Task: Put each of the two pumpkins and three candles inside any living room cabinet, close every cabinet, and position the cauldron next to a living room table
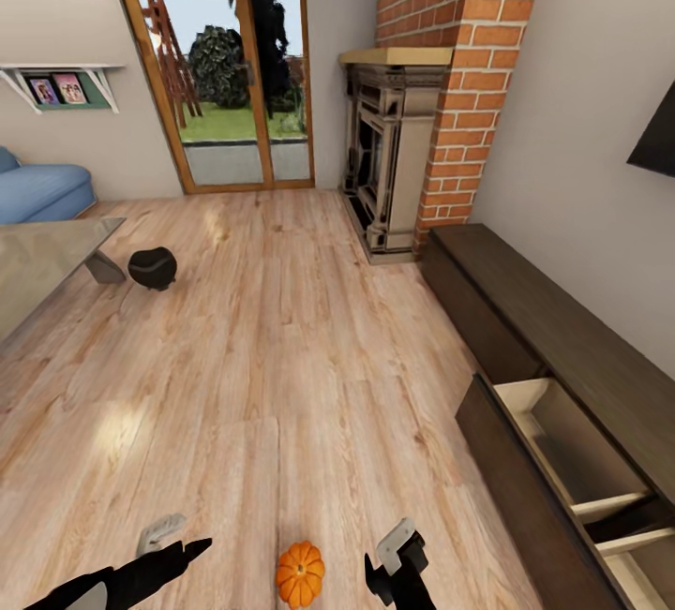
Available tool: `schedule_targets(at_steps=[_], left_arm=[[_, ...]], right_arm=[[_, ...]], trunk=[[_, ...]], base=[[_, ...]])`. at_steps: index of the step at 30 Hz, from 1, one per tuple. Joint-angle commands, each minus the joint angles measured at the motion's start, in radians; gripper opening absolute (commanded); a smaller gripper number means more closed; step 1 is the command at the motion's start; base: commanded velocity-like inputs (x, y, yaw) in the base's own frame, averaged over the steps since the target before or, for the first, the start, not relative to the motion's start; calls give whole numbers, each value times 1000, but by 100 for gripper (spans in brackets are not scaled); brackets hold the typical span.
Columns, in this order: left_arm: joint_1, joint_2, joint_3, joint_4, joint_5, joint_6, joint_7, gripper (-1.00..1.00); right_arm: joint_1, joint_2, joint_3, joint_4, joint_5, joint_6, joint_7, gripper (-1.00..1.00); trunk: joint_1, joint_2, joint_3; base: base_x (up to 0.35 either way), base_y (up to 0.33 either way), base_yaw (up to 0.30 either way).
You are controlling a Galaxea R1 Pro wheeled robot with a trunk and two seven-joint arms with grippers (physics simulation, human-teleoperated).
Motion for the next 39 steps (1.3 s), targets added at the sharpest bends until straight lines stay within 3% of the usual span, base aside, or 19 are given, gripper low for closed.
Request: schedule_targets(at_steps=[1, 7, 9, 10, 12, 13, 14, 16, 17, 19, 22, 24, 26, 29, 32, 34, 37, 39], left_arm=[[0, 0, 0, 0, 0, 0, 0, 100], [-1, 7, 2, -2, 2, 7, -8, 100], [-7, 13, 9, -8, 1, 21, -10, 100], [-12, 15, 15, -10, 1, 34, -13, 100], [-39, 21, 39, -23, 0, 120, -37, 100], [-78, 25, 51, -33, -1, 219, -66, 100], [-120, 25, 54, -37, -1, 279, -102, 100], [-214, 23, 58, -47, -2, 373, -171, 100], [-267, 19, 59, -61, -1, 424, -196, 100], [-303, 16, 64, -95, -1, 460, -204, 100], [-340, 14, 96, -177, 0, 502, -205, 100], [-360, 14, 175, -256, -1, 518, -203, 100], [-367, 14, 256, -311, -2, 539, -201, 100], [-374, 12, 327, -378, -5, 581, -199, 100], [-378, 0, 350, -416, -6, 595, -191, 100], [-383, -20, 361, -427, -6, 598, -175, 100], [-407, -48, 379, -436, -5, 599, -142, 100], [-426, -61, 385, -439, -3, 598, -132, 100]], right_arm=[[0, 0, 0, 0, 0, 0, 0, 100], [0, -7, 1, 0, 1, -43, 4, 100], [0, -8, 1, 0, 2, -52, 37, 100], [0, -8, 1, 0, 2, -53, 68, 100], [0, -10, 1, 0, 1, -50, 186, 100], [0, -10, -1, 0, 0, -48, 273, 100], [0, -9, -1, -1, 0, -48, 311, 100], [0, -4, -4, -6, -1, -47, 390, 100], [0, -1, -5, -11, -2, -47, 479, 100], [0, 0, -6, -13, -19, -47, 561, 100], [-3, -2, -5, -15, -133, -40, 679, 100], [-12, -8, -4, -14, -278, 0, 799, 100], [-22, -10, -4, -17, -347, 59, 892, 100], [-46, -10, -5, -29, -379, 114, 974, 100], [-69, -9, -6, -34, -411, 141, 1012, 100], [-92, -9, -6, -35, -476, 170, 1026, 100], [-138, -10, -5, -33, -608, 236, 1036, 100], [-160, -10, -5, -33, -649, 260, 1038, 100]], trunk=[[-4, 7, 3], [-27, 49, 22], [-35, 63, 28], [-38, 70, 31], [-46, 84, 38], [-50, 91, 41], [-54, 98, 44], [-61, 112, 50], [-65, 119, 53], [-73, 133, 60], [-84, 154, 69], [-92, 168, 75], [-100, 182, 82], [-111, 203, 91], [-123, 224, 100], [-130, 238, 107], [-142, 259, 116], [-150, 273, 122]], base=[[0, 0, 15], [0, 0, 4], [0, 0, 0], [0, 0, 0], [0, 0, 0], [0, 0, 0], [0, 0, 0], [0, 0, 0], [0, 0, 0], [0, 0, 0], [0, 0, 0], [0, 0, 0], [0, 0, 0], [0, 0, 0], [0, 0, 0], [0, 0, 0], [0, 0, 0], [0, 0, 0]])
